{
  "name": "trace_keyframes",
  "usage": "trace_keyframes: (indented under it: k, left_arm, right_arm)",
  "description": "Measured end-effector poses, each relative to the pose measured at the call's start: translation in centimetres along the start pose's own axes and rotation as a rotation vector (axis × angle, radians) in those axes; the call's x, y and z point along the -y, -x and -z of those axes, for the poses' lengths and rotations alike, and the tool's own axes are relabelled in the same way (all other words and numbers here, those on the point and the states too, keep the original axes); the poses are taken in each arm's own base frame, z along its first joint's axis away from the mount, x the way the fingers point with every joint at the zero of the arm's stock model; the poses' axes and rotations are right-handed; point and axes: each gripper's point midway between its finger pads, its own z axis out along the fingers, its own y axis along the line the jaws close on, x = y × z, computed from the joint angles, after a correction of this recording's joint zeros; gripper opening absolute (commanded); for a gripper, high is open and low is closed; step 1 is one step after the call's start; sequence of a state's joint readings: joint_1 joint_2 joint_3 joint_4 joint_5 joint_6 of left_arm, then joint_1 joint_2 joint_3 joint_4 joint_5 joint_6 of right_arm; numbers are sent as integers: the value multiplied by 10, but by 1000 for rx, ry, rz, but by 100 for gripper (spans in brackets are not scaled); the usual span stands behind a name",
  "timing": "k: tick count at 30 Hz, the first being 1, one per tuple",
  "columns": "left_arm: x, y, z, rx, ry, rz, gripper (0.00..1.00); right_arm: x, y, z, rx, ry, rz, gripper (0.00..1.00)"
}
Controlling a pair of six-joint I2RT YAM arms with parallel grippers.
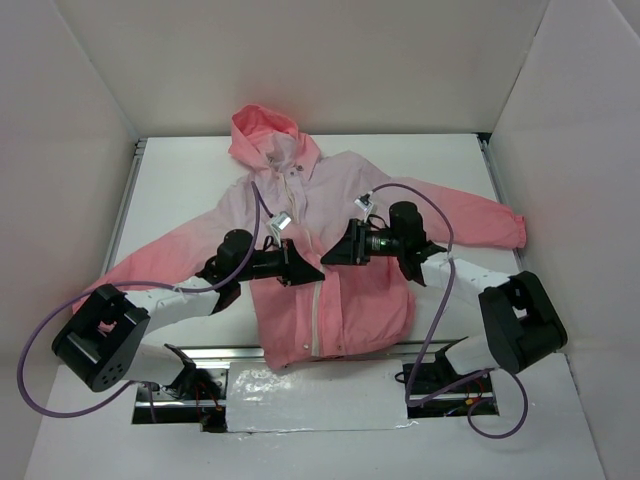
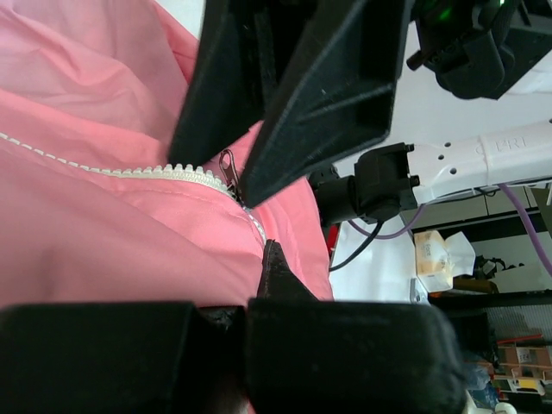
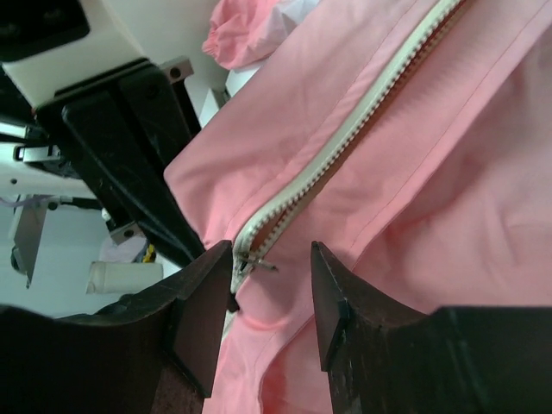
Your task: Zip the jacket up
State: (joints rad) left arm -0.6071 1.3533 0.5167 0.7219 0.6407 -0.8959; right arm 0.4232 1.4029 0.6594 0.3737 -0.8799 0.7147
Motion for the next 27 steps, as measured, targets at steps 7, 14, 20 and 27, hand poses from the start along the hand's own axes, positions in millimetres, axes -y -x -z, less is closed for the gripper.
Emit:
trace_keyframes:
  k: [7,14,20,27]
  left_arm:
    - [-6,0,2,-3,21,13,0]
    - [-4,0,2,-5,13,12,0]
    - [-3,0,2,-5,5,10,0]
    - [-3,1,2,-6,-1,8,0]
  right_arm:
    - [-7,-13,7,1,41,-9,51]
    - [-17,-11,7,15,85,1,52]
    - [-13,-12,2,9,87,-14,52]
    - [-13,-7,-1,24,80,-9,54]
